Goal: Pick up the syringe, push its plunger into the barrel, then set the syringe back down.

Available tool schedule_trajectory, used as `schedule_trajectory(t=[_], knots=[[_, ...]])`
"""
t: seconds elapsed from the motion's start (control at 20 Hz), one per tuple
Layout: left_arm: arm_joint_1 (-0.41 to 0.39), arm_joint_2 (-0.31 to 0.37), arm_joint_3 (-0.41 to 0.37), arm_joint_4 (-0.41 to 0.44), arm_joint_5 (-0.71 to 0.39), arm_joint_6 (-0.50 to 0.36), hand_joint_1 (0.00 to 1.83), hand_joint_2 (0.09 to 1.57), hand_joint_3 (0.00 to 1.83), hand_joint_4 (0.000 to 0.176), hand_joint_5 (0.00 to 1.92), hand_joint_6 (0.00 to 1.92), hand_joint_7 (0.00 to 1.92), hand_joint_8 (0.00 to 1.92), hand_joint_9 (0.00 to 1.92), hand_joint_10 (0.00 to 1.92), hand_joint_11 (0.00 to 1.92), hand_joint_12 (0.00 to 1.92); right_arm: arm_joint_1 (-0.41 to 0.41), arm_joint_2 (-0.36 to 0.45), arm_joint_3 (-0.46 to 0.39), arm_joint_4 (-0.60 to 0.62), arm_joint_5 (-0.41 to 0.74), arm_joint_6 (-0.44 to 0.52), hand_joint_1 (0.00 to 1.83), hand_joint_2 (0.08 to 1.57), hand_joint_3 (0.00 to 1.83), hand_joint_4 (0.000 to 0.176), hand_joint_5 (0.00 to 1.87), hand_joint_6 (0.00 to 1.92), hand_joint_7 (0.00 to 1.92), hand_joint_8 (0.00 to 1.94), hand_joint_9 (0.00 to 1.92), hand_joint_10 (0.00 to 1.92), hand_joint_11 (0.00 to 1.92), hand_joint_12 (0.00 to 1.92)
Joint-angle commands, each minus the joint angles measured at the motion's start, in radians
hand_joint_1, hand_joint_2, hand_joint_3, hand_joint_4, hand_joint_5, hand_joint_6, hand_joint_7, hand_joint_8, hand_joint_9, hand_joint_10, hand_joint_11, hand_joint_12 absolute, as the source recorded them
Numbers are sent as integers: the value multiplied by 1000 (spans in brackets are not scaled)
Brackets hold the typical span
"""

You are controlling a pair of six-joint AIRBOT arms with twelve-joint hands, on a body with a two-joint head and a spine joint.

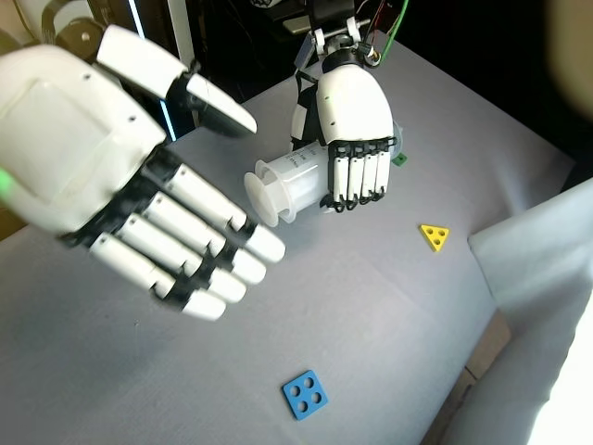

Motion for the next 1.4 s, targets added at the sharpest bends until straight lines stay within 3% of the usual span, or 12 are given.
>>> schedule_trajectory(t=[0.0,0.15,0.2,0.35,0.45,0.65,0.8,0.95,1.0,1.1,1.15,1.35], knots=[[2,-12,4,90,-63,-8,1308,1300,0,0,701,1239,569,1707,550,1717,446,1569,12,24,11,-34,57,3,0,1274,1,0,249,0,250,0,199,1,0,340],[46,-32,12,122,-85,-42,1192,1274,0,0,781,1133,627,1733,532,1562,465,1535,21,52,57,-130,243,-10,0,1275,1,0,258,4,262,5,210,6,0,335],[55,-40,19,133,-86,-51,1285,1295,1,0,728,1193,575,1721,533,1696,443,1556,24,63,72,-130,292,-28,0,1274,1,0,262,6,264,5,213,6,0,332],[78,-62,40,166,-86,-75,1310,1294,0,0,727,1215,569,1696,552,1707,446,1571,35,90,115,-129,458,-146,0,1272,0,0,266,3,261,1,211,2,0,344],[92,-71,48,180,-86,-92,1312,1292,0,0,717,1229,581,1690,561,1701,451,1568,41,93,171,-16,739,-492,0,1274,0,0,267,2,264,1,212,1,0,329],[110,-74,49,192,-86,-102,1310,1297,1,0,688,1239,585,1699,559,1708,452,1554,45,138,181,-15,775,-506,0,1270,0,0,286,6,286,6,230,6,0,351],[119,-74,49,198,-86,-109,1311,1296,0,0,679,1262,598,1680,560,1708,447,1562,47,152,180,-13,720,-539,0,1274,0,0,304,5,318,6,263,9,0,460],[123,-75,48,198,-86,-111,1297,1325,3,0,565,1499,594,1668,529,1739,332,1662,50,151,172,-6,717,-631,0,1275,0,0,274,1,275,0,221,1,0,362],[124,-75,46,198,-86,-111,1128,1337,2,0,570,1524,605,1672,445,1570,300,1630,51,151,165,-6,710,-666,0,1276,1,0,276,1,275,0,219,0,0,343],[127,-75,44,198,-86,-111,1068,1361,3,0,570,1526,532,1755,316,1419,162,1539,50,151,160,-6,697,-676,0,1272,0,0,286,2,285,2,231,3,0,387],[128,-75,43,198,-86,-112,1002,1299,0,0,372,1184,301,1373,228,1294,61,1432,50,151,160,-6,697,-676,0,1276,2,0,291,4,288,3,237,5,0,393],[131,-75,40,199,-93,-115,961,1276,0,0,368,527,327,684,248,759,0,1116,51,151,159,-6,705,-676,0,1280,1,0,312,4,319,4,263,6,0,440]])
